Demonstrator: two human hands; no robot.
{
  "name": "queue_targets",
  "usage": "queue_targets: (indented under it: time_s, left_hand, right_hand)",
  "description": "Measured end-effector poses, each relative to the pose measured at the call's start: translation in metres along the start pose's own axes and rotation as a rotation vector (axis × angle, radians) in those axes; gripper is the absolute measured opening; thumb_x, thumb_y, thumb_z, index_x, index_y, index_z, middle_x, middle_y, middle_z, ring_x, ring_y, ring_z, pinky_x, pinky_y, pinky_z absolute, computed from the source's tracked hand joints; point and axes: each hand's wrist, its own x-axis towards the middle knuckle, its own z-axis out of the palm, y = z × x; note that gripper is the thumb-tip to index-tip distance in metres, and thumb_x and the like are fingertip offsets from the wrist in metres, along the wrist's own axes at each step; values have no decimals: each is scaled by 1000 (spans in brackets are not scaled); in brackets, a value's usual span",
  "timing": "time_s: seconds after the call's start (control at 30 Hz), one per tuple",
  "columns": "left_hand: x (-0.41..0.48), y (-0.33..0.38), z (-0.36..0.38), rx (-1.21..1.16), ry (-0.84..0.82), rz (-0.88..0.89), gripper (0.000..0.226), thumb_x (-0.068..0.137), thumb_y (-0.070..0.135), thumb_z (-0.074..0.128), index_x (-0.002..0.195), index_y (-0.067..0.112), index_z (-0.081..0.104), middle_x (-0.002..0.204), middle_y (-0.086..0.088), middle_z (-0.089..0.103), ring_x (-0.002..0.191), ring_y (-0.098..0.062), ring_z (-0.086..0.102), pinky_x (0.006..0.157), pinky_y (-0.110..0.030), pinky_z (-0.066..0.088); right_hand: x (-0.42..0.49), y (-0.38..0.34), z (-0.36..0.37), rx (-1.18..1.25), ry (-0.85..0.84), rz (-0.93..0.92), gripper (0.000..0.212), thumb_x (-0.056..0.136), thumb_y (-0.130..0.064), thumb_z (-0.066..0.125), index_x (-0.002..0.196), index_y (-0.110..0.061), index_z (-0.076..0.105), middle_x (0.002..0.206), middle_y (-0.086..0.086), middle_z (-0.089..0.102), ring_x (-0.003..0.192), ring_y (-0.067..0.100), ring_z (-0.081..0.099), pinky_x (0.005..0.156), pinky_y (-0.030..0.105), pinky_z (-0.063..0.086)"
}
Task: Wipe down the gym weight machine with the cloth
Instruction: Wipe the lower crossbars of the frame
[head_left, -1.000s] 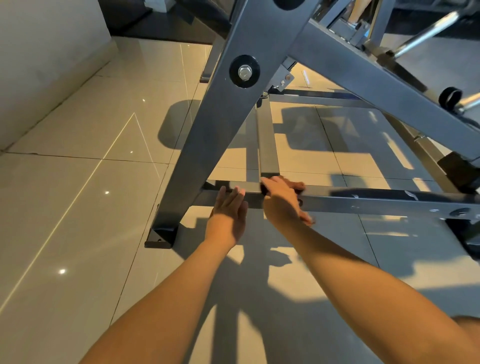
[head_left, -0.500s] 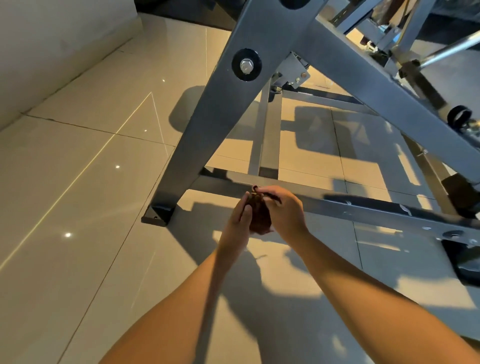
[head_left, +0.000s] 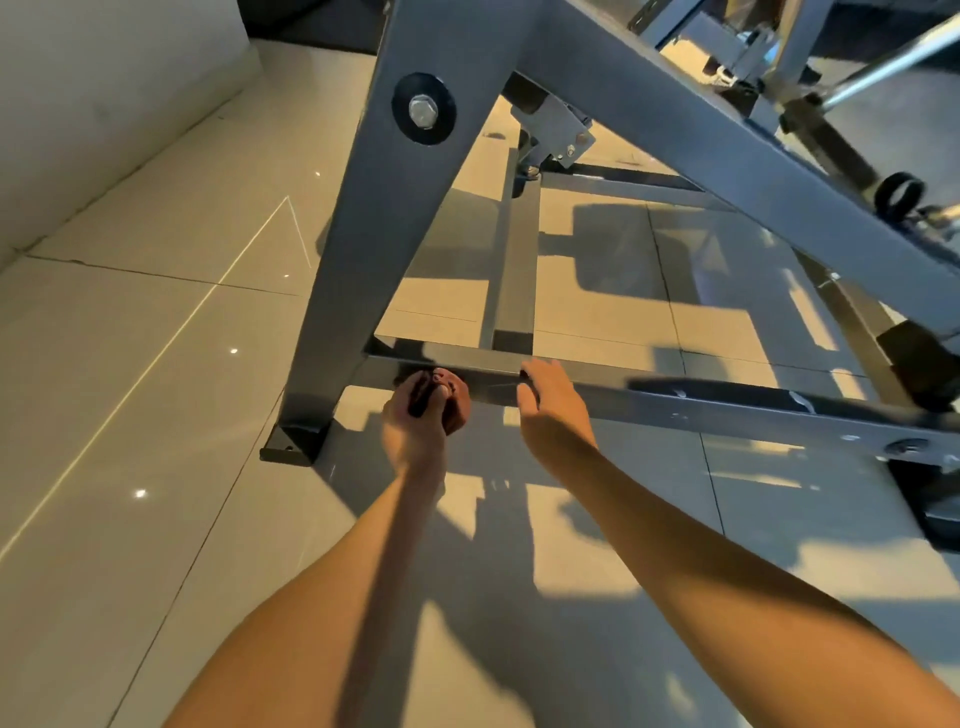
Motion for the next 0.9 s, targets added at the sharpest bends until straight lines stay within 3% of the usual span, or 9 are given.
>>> queue_targets:
  time_s: [0.1,0.2,0.3,0.43,0.5,0.6,0.73,0.8,0.9]
  left_hand:
    - [-9,5,25,39,17,-4,24,93,14,67,115,22,71,109,10,65,99,-10,59,83,-19,48]
    - [-29,-3,53,35,-224,178,12,88,12,69,95,21,72,98,0,71,91,-9,65,74,-17,51]
    - [-38,-11,71,124,-271,283,14,90,15,72,103,12,73,107,-5,65,90,3,58,77,-13,51]
    - [-16,-10,46,252,-363,360,17,91,18,71,108,19,71,106,6,62,98,-9,61,79,-7,48]
    - [2,-8,28,273,-269,290,21,92,13,66,106,28,66,104,8,63,100,-11,60,77,-11,48]
    - [10,-11,17,342,-161,249,29,91,4,60,111,24,65,111,6,62,102,-11,55,77,-16,44]
    - [-11,-8,41,224,-312,347,13,89,18,68,100,26,70,101,5,68,94,-10,66,77,-23,56]
    - [-23,-8,55,232,-398,411,18,89,24,71,106,18,75,107,-1,69,94,-10,65,83,-17,55]
    - [-23,-12,54,312,-457,458,24,92,17,71,115,10,74,117,-7,64,100,-9,56,83,3,36]
  right_hand:
    - [0,9,-12,39,-22,-11,41,108,-25,39,148,-18,47,151,2,49,138,23,44,119,42,33]
    - [-2,15,-17,82,3,-1,40,109,-21,39,147,-16,50,147,3,54,134,21,49,115,29,34]
    - [-1,16,-20,148,19,28,38,110,-20,39,145,-17,53,141,3,59,128,21,54,109,26,38]
    - [-5,17,-25,123,33,36,40,109,-19,39,147,-18,53,151,4,52,140,22,45,114,25,28]
    - [-6,18,-22,101,51,38,40,108,-22,42,147,-20,52,154,3,48,144,21,40,114,24,25]
    - [-9,14,-14,124,61,79,43,107,-25,44,149,-22,50,160,1,41,148,20,34,123,38,28]
    - [-8,13,-10,158,78,89,42,107,-21,45,148,-21,51,159,1,41,149,17,33,123,33,26]
    - [-8,15,-12,176,85,90,41,106,-19,46,146,-21,54,157,2,45,148,16,34,122,29,25]
    - [-8,17,-16,161,88,81,39,106,-18,47,144,-19,57,155,4,47,147,17,37,118,24,24]
